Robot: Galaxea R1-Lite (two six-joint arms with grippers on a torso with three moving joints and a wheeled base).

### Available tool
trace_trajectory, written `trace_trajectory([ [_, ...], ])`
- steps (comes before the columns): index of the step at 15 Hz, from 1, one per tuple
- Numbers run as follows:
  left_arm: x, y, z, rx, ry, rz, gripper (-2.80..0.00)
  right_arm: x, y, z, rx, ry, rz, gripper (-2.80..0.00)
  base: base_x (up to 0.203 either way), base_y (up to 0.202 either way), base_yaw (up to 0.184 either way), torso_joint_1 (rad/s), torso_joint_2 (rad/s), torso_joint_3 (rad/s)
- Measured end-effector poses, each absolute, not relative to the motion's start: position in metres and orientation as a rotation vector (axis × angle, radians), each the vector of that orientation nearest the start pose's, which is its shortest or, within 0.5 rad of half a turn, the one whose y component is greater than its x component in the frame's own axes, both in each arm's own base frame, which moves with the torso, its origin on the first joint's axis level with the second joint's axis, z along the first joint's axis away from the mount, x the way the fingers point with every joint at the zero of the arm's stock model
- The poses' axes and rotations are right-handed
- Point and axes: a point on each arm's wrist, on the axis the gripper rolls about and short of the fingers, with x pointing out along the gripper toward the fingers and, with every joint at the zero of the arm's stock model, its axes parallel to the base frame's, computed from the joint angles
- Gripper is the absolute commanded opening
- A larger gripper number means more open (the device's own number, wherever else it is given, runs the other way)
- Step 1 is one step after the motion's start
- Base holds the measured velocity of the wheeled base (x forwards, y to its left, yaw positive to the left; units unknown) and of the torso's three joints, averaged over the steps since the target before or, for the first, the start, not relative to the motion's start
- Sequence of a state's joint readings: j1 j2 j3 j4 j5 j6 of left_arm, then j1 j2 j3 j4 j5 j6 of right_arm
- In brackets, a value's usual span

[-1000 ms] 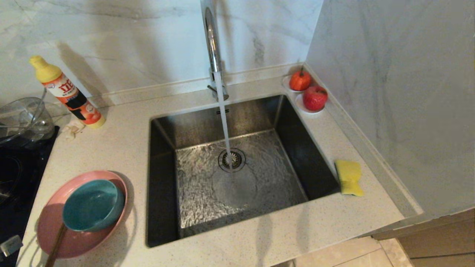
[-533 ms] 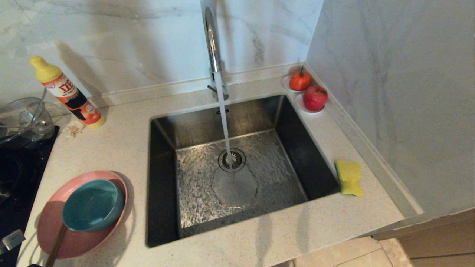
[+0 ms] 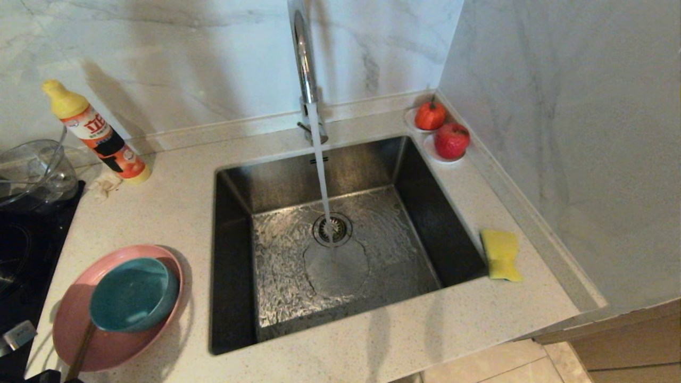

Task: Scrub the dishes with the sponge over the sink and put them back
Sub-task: Rinse the chopsticks

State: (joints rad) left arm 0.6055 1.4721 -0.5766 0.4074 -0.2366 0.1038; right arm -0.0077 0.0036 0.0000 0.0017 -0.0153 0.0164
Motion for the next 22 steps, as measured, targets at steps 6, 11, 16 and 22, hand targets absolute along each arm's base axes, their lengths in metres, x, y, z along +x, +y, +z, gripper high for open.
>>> trace_trajectory([
  [6, 0.141, 0.091, 0.111, -0.442, 1.186, 0.256, -2.80, -0.023, 0.000, 0.075, 0.016, 0.005, -0.023, -2.80, 0.000, 0.000, 0.000, 0.000, 0.00, 0.000],
  [11, 0.139, 0.090, 0.110, -0.447, 1.192, 0.255, -2.80, -0.023, 0.000, 0.075, 0.016, 0.005, -0.022, -2.80, 0.000, 0.000, 0.000, 0.000, 0.00, 0.000],
  [16, 0.137, 0.088, 0.111, -0.450, 1.195, 0.255, -2.80, -0.023, 0.000, 0.075, 0.017, 0.005, -0.023, -2.80, 0.000, 0.000, 0.000, 0.000, 0.00, 0.000],
  [22, 0.128, 0.083, 0.129, -0.433, 1.112, 0.284, -2.80, -0.023, 0.000, 0.075, 0.016, 0.005, -0.023, -2.80, 0.000, 0.000, 0.000, 0.000, 0.00, 0.000],
])
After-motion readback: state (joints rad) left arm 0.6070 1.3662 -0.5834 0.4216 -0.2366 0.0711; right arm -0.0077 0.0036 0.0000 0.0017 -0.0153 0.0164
